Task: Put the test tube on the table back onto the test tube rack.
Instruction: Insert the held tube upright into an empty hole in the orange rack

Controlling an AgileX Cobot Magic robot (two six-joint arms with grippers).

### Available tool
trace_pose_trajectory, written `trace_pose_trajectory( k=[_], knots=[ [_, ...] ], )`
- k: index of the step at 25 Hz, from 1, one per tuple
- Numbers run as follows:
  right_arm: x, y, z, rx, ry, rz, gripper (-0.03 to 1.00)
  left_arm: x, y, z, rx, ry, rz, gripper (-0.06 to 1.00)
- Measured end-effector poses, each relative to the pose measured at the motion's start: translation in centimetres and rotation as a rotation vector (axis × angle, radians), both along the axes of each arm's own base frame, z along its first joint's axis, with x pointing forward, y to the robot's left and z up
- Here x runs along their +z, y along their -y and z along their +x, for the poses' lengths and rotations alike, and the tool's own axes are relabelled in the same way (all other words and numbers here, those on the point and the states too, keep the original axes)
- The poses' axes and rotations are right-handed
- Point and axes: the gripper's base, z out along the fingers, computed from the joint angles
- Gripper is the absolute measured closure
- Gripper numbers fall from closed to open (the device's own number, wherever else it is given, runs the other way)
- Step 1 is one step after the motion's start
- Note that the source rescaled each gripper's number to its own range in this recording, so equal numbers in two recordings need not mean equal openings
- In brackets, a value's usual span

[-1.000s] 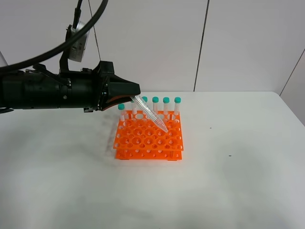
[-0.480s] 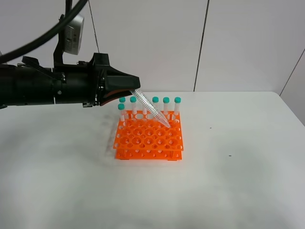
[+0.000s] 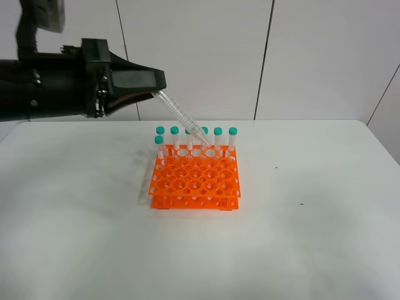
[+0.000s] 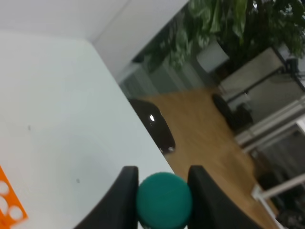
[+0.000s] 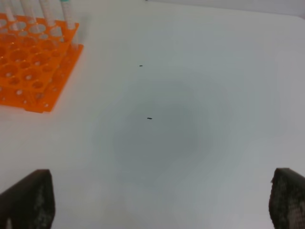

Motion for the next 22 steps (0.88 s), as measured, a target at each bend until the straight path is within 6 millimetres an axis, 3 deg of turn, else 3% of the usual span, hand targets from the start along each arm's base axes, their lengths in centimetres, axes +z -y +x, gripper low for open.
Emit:
trace_pose_trajectory(
  k=[6,16,22],
  knots=[
    [0.0,0.0,0.0,0.000,0.000,0.000,-0.03,3.3,-2.8,-2.2,0.172,0.252,0.149,0.94],
    [0.0,0.0,0.0,0.000,0.000,0.000,-0.03,3.3,-4.5,-1.4,0.297,0.451,0.467,0.94],
    [0.0,0.0,0.0,0.000,0.000,0.000,-0.03,3.3,-5.2,-1.1,0.360,0.469,0.533,0.94]
  ],
)
